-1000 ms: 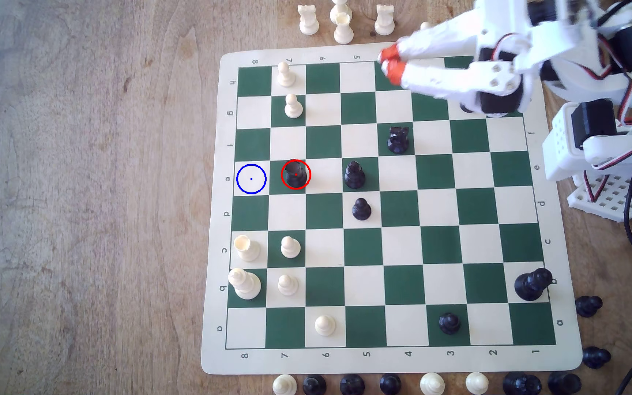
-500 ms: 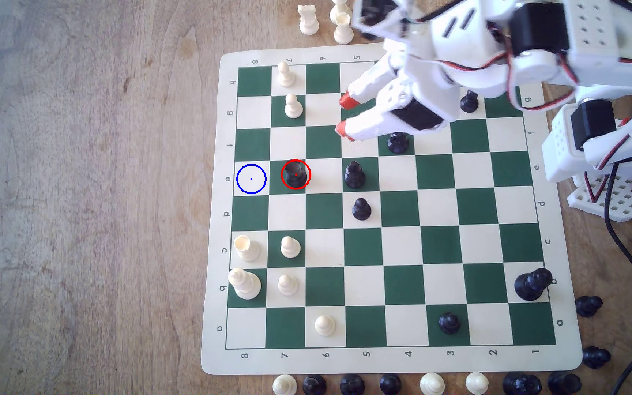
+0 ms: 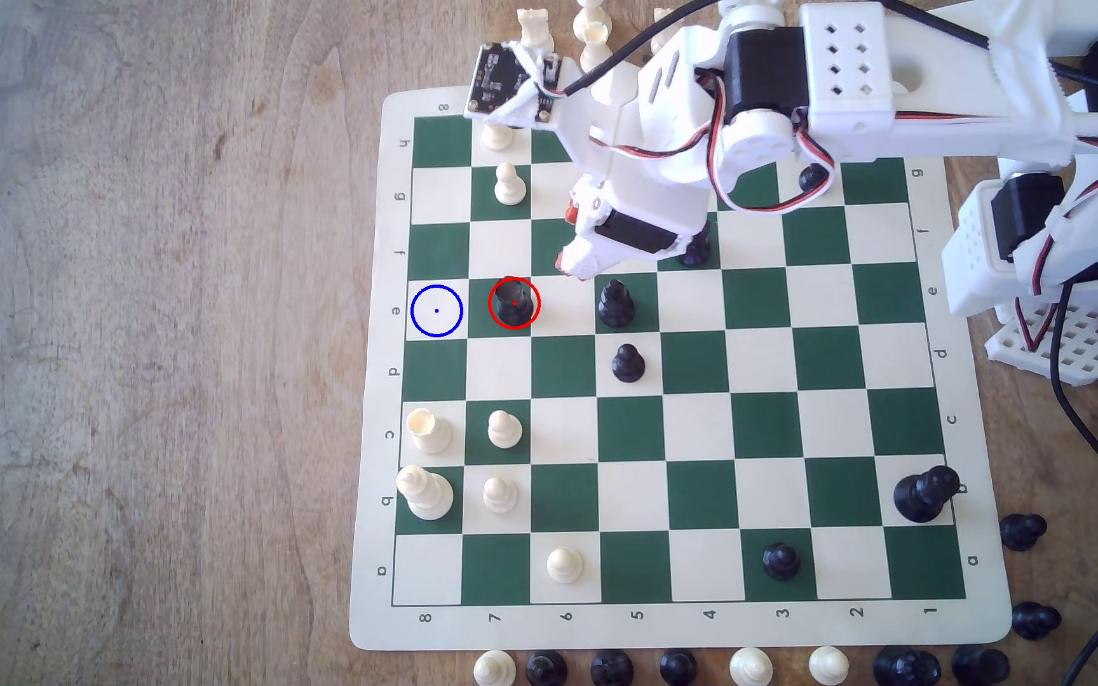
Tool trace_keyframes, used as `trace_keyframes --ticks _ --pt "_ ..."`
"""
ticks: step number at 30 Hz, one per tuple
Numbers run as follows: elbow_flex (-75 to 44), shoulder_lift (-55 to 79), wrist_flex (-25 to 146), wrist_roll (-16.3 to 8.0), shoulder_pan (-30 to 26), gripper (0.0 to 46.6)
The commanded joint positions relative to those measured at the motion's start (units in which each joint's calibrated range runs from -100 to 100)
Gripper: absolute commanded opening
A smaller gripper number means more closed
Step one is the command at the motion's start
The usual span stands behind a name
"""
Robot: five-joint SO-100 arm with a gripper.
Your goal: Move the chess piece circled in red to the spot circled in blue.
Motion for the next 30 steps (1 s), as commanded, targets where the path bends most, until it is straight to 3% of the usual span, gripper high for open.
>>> trace_keyframes --ticks 1,7,11,30 --pt "-4.4 1.7 -3.3 -0.7 -0.5 13.7" --pt "-8.4 7.6 -6.3 -2.1 -0.3 16.4" --pt "-8.5 9.8 -9.2 -2.8 1.0 21.1" --pt "-13.8 19.9 -10.4 -2.2 0.4 17.5"
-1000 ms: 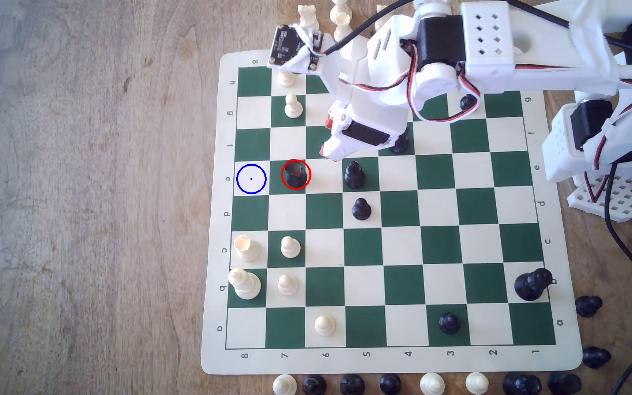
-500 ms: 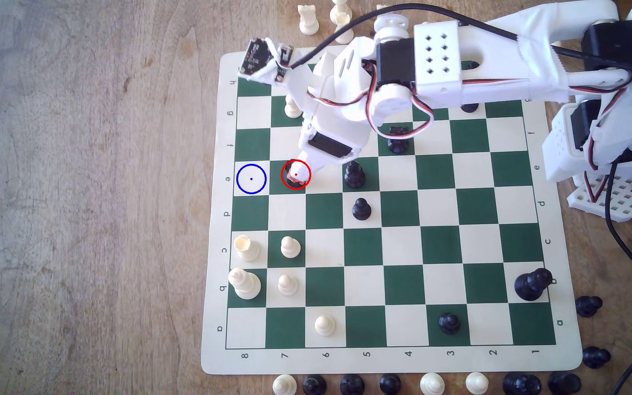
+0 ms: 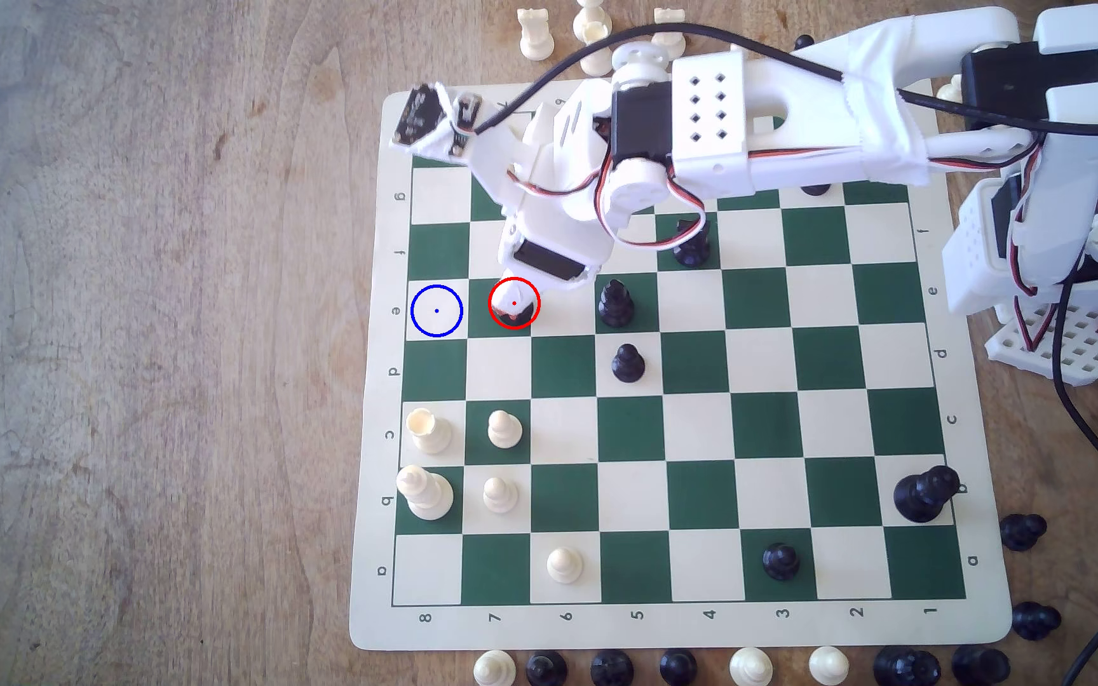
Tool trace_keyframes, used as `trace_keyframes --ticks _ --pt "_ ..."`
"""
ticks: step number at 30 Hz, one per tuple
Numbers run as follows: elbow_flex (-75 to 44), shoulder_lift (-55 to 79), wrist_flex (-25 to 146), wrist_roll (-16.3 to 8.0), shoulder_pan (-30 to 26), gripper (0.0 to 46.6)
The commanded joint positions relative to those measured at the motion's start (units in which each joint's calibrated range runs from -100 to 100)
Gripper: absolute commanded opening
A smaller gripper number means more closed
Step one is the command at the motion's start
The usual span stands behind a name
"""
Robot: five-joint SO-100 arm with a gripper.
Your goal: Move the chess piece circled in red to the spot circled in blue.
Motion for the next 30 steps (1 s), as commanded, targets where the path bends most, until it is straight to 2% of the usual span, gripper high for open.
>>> trace_keyframes --ticks 1,30 --pt "-5.1 -0.4 -0.8 0.1 -0.5 17.6" --pt "-9.8 6.4 -2.5 -0.5 -0.9 15.8"
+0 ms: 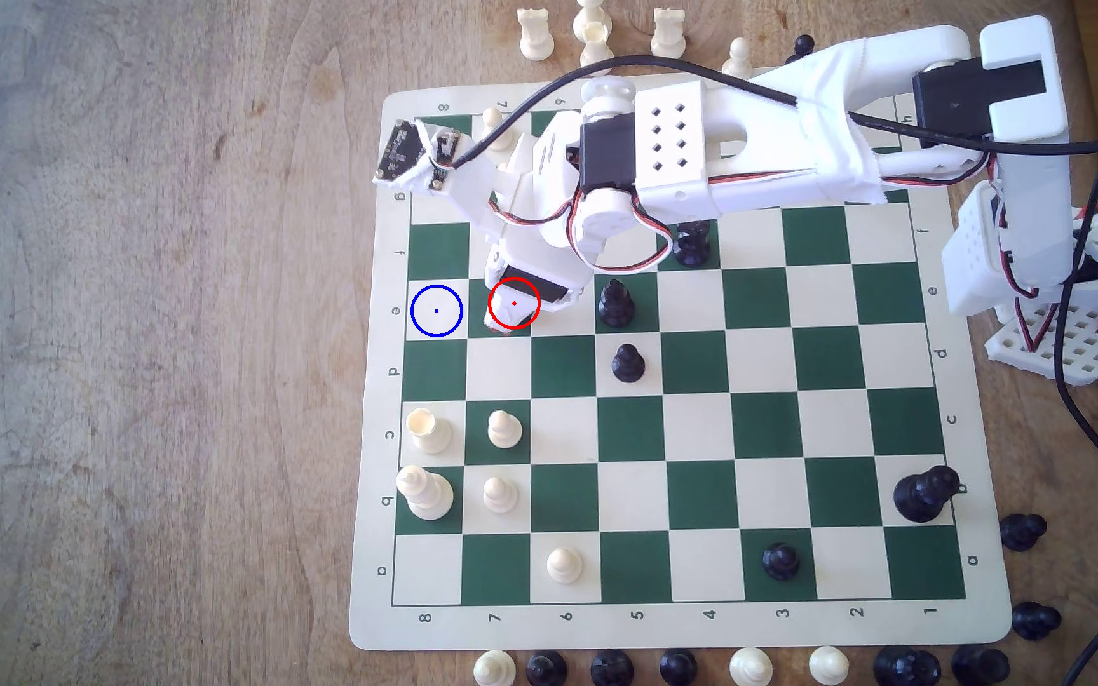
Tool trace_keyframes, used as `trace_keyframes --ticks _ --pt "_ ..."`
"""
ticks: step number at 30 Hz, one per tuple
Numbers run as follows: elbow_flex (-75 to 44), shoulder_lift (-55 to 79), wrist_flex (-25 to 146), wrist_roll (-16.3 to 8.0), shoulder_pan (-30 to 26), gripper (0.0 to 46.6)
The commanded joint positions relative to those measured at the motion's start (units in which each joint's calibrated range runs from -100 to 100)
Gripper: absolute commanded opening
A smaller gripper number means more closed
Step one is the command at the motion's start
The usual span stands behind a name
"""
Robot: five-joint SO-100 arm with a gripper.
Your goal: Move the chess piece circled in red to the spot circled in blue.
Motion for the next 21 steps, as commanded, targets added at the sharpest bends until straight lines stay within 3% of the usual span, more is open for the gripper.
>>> trace_keyframes --ticks 1,11,17,21 --pt "-4.9 -0.8 -0.9 -0.1 -0.3 15.8" --pt "-5.3 -0.6 -0.9 0.1 -0.3 13.0" --pt "-5.4 -0.6 -0.6 0.3 -0.7 4.6" --pt "-5.9 -1.0 0.2 0.4 -0.7 2.5"
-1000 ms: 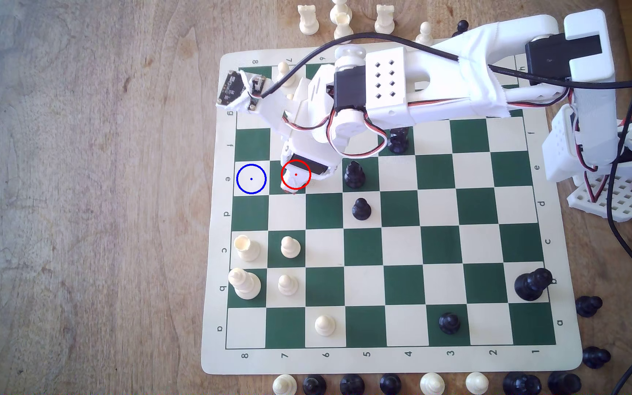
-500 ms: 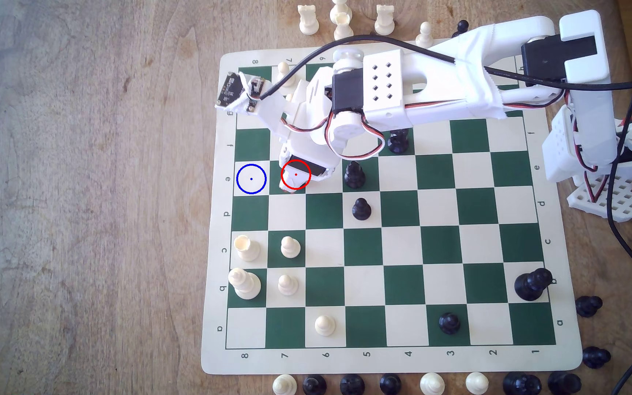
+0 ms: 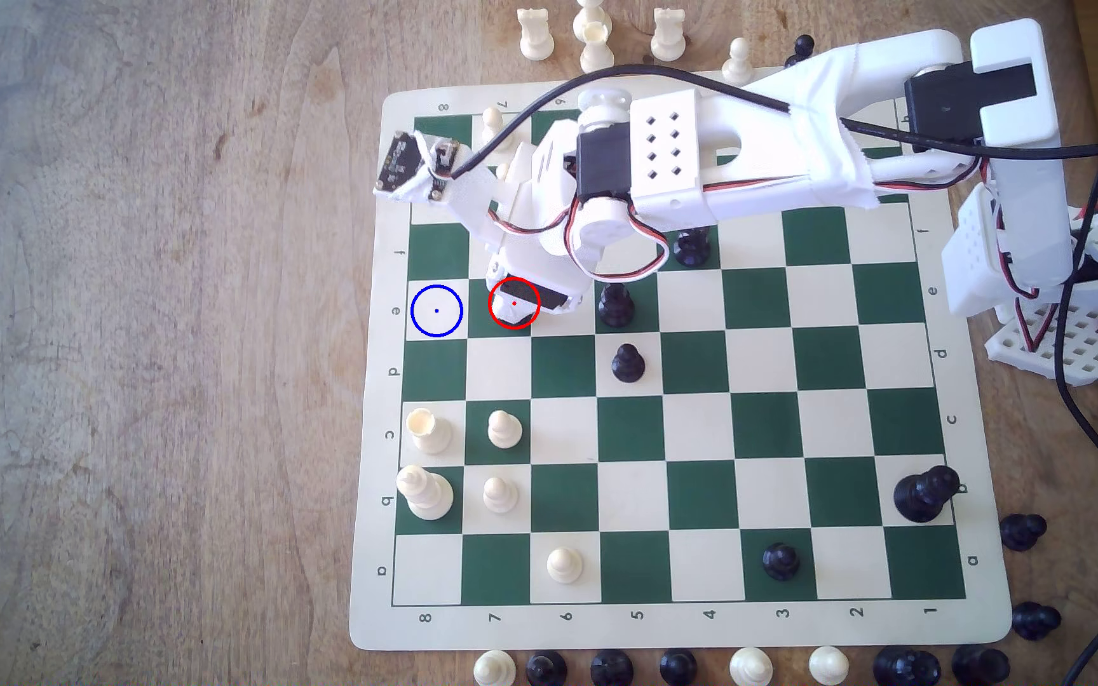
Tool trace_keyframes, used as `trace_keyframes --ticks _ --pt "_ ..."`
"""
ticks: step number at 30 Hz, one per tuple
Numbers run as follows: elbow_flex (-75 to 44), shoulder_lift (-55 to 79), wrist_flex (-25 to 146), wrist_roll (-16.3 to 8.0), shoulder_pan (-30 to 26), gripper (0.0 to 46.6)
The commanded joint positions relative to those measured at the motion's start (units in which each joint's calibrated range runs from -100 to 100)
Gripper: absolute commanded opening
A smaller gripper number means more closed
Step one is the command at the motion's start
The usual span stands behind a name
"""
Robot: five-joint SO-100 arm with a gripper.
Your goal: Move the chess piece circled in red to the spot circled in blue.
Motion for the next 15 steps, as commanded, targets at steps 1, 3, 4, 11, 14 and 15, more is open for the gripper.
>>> trace_keyframes --ticks 1,3,4,11,14,15 --pt "-6.1 -2.5 0.7 0.1 -0.5 2.2" --pt "-6.9 -2.9 1.5 0.1 -0.5 1.8" --pt "-8.1 -3.1 2.1 0.1 -0.5 1.6" --pt "-14.6 -4.3 6.7 0.1 -0.9 1.5" --pt "-19.4 -2.0 8.2 0.1 -1.0 1.6" --pt "-20.8 -1.0 8.6 0.1 -1.1 1.6"
